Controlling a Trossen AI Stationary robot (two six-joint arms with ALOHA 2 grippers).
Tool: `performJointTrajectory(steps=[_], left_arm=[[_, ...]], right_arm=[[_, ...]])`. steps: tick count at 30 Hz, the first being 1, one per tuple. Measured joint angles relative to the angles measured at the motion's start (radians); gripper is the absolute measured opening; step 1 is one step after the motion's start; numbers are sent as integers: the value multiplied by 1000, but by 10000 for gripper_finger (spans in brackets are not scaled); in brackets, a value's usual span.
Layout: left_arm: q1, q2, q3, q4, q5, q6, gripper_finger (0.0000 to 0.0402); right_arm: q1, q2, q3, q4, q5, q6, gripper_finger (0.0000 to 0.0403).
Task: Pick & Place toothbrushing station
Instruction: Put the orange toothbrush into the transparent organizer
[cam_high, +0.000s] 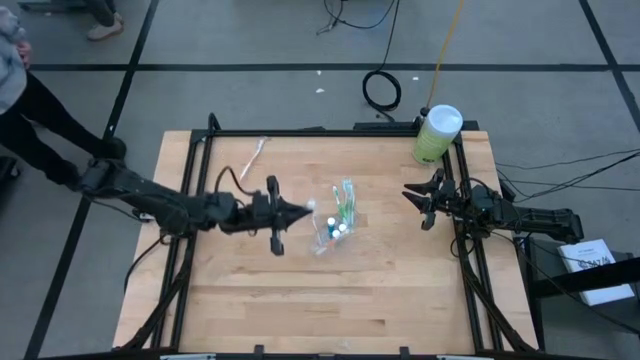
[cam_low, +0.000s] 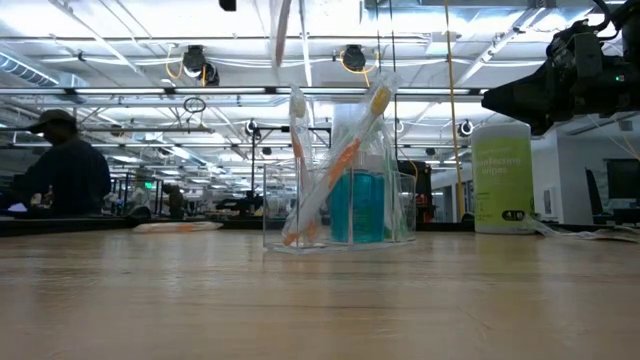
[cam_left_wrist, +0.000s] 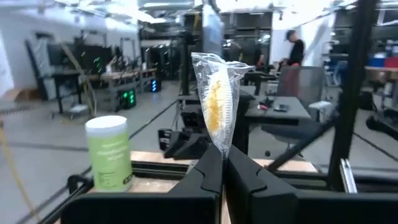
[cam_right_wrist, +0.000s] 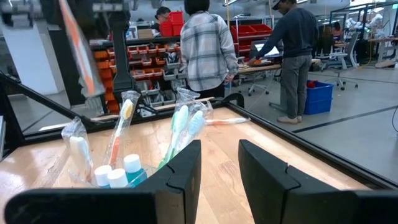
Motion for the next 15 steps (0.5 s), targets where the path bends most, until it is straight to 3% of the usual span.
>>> performJointTrajectory(steps=[7, 15], left_arm=[[-26, 102, -153, 344, 8, 24, 1], [-14, 263, -177, 546, 8, 15, 1]], right_arm=[[0, 0, -1, 0, 0, 0, 98], [0, 0, -1, 0, 0, 0, 98]])
